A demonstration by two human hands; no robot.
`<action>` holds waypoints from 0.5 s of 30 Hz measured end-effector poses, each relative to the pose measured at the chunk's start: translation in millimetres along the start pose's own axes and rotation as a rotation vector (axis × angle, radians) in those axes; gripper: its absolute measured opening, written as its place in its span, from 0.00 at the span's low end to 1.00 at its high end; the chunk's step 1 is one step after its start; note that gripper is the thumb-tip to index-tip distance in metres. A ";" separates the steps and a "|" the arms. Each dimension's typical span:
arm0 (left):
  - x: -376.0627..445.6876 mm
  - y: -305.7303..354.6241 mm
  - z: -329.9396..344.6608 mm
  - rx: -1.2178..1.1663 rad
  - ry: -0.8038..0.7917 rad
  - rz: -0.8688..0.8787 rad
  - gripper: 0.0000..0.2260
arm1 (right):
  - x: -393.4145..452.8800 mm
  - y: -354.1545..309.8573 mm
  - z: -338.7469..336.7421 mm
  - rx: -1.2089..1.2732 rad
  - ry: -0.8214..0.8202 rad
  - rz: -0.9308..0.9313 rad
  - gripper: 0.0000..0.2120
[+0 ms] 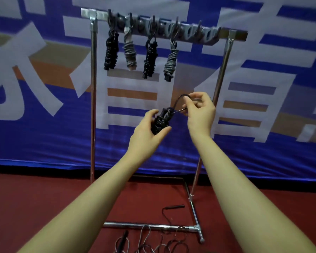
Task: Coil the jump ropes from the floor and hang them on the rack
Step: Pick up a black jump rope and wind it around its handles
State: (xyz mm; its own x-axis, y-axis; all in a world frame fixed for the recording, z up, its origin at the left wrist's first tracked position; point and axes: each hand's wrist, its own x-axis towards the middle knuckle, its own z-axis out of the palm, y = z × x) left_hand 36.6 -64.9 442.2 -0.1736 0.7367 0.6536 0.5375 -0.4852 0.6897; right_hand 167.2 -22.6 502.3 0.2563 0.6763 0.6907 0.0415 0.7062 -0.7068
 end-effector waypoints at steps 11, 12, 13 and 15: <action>122.3 29.1 28.0 0.026 0.128 0.200 0.15 | 127.6 6.8 21.7 -0.063 0.067 -0.143 0.01; 134.9 30.0 31.6 0.034 0.129 0.211 0.15 | 139.4 8.9 23.8 -0.060 0.072 -0.138 0.02; 147.4 30.7 35.0 0.039 0.132 0.223 0.15 | 151.2 10.8 25.8 -0.052 0.078 -0.132 0.02; 172.6 31.9 41.5 0.039 0.149 0.244 0.15 | 174.6 13.9 29.9 -0.029 0.085 -0.129 0.04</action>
State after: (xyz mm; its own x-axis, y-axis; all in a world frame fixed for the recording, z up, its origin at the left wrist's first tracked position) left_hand 58.1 66.3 564.1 -0.1525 0.5215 0.8395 0.6094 -0.6191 0.4953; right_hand 183.6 111.6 617.7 0.3277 0.5591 0.7616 0.1070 0.7790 -0.6179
